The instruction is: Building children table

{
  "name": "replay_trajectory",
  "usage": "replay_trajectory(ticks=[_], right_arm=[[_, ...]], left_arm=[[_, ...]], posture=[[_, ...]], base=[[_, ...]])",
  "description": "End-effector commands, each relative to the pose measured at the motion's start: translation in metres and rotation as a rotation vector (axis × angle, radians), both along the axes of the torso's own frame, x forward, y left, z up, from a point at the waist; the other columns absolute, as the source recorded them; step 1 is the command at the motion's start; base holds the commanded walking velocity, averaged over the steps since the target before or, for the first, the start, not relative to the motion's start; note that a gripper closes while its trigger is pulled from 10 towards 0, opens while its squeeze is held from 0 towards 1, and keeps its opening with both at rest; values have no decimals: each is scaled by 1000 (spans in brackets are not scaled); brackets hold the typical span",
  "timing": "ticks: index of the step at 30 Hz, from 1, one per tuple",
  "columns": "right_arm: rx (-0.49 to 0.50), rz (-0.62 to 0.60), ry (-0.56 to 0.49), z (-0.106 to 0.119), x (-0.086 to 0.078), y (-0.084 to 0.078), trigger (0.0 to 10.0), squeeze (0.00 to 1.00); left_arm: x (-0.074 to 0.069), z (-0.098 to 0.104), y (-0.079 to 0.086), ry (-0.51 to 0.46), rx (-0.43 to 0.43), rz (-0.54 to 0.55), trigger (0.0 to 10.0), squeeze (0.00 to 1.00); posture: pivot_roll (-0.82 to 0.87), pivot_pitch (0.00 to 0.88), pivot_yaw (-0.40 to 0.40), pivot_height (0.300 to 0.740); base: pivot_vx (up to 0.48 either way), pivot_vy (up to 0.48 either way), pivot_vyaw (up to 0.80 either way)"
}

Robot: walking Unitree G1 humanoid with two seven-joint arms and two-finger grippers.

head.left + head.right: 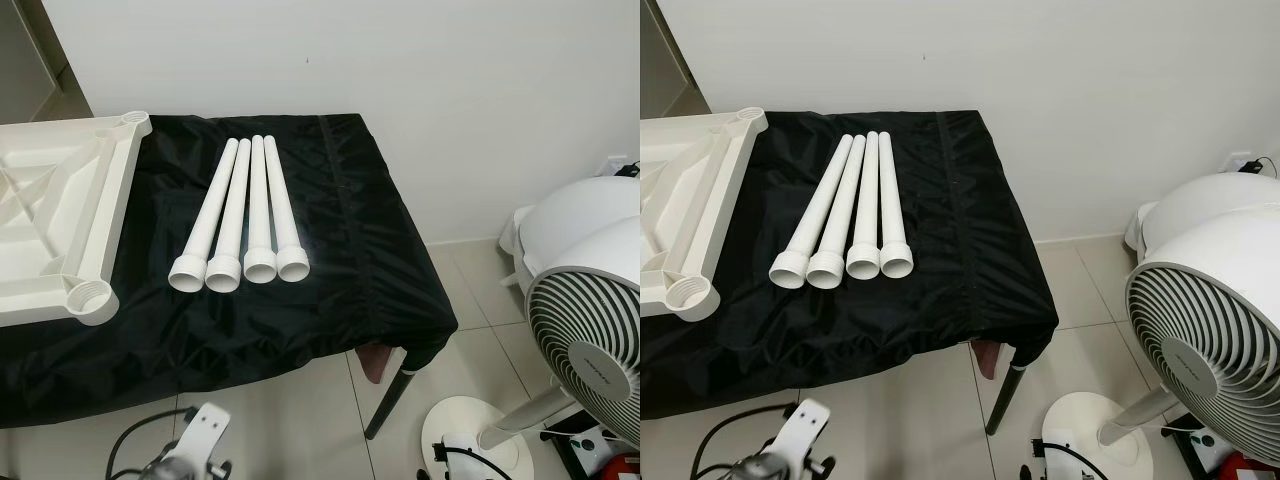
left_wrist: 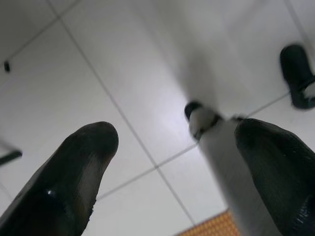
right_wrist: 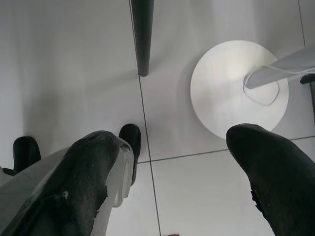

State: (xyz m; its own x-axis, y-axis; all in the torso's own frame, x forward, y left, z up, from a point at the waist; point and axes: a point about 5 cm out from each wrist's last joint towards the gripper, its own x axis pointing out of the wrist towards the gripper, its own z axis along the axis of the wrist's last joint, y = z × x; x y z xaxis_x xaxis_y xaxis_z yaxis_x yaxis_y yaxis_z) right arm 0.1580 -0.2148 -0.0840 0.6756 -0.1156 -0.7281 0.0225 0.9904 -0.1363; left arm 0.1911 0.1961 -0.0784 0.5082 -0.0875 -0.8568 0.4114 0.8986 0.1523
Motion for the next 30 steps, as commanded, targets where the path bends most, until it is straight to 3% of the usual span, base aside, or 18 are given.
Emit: replay_trajectory(ticks=[1, 5, 12, 18, 24, 30], right_arm=[[1, 0, 11, -2, -4, 0, 10000, 0], [42, -4, -2, -1, -5, -1, 10000, 0], [9, -28, -5, -2, -12, -8, 10000, 0], [22, -41, 7, -5, -25, -9, 10000, 0], [11, -68, 16, -5, -29, -16, 10000, 0], [62, -127, -7, -3, -29, -24, 10000, 0]], left_arm=[[0, -1, 3, -20, 75, 24, 10000, 0], [4, 2, 2, -35, 67, 11, 10000, 0], [8, 4, 4, -39, 87, -19, 10000, 0], [3, 2, 8, -28, 95, -8, 10000, 0], [-2, -1, 5, -15, 106, -40, 10000, 0], [8, 3, -1, -31, 94, -48, 10000, 0]], posture=[[-69, 5, 18, 740], [-79, 20, 27, 740], [-109, 72, 31, 740], [-130, 100, 41, 740], [-150, 100, 47, 740], [-150, 74, 68, 740]], base=[[0, 0, 0], [0, 0, 0], [0, 0, 0], [0, 0, 0], [0, 0, 0], [0, 0, 0]])
